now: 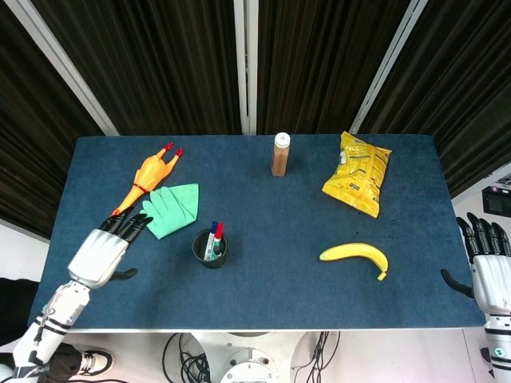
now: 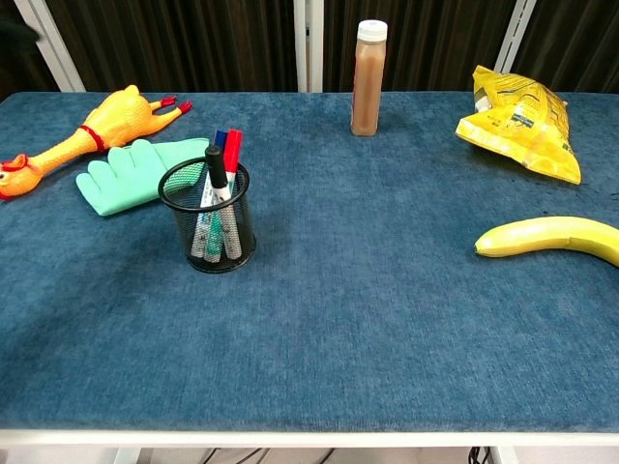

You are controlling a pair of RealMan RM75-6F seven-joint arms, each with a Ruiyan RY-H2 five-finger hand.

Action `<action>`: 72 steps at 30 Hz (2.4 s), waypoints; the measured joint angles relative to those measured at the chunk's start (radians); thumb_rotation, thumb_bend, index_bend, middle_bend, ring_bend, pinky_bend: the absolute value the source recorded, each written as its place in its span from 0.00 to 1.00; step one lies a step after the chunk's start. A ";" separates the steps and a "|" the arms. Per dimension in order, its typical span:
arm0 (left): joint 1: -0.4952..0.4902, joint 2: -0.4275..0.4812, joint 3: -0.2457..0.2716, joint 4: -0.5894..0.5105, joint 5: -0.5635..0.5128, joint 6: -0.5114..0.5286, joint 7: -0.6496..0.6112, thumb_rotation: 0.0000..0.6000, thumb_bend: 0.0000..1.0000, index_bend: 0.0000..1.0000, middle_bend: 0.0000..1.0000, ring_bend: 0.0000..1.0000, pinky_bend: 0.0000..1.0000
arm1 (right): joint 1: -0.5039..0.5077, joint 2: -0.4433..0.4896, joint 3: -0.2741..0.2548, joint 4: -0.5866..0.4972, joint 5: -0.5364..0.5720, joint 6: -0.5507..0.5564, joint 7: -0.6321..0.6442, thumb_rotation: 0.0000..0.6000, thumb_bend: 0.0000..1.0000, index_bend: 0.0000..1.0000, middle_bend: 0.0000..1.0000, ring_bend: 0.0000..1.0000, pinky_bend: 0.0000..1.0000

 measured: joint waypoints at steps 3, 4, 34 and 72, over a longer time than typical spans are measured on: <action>-0.052 -0.013 -0.015 -0.046 -0.011 -0.063 0.079 1.00 0.08 0.11 0.12 0.03 0.26 | -0.001 -0.003 0.008 0.002 0.010 0.005 -0.010 1.00 0.12 0.00 0.00 0.00 0.00; -0.069 -0.022 -0.020 -0.057 -0.016 -0.083 0.101 1.00 0.08 0.11 0.13 0.04 0.28 | -0.001 -0.004 0.010 0.002 0.012 0.007 -0.015 1.00 0.12 0.00 0.00 0.00 0.00; -0.297 -0.325 -0.105 0.035 -0.238 -0.189 0.250 1.00 0.17 0.31 0.40 0.35 0.61 | 0.002 0.027 0.013 -0.012 0.031 -0.019 0.036 1.00 0.12 0.00 0.00 0.00 0.00; -0.340 -0.393 -0.070 0.115 -0.229 -0.154 0.208 1.00 0.25 0.39 0.52 0.49 0.69 | 0.008 0.061 0.000 -0.069 0.040 -0.049 0.005 1.00 0.12 0.00 0.00 0.00 0.00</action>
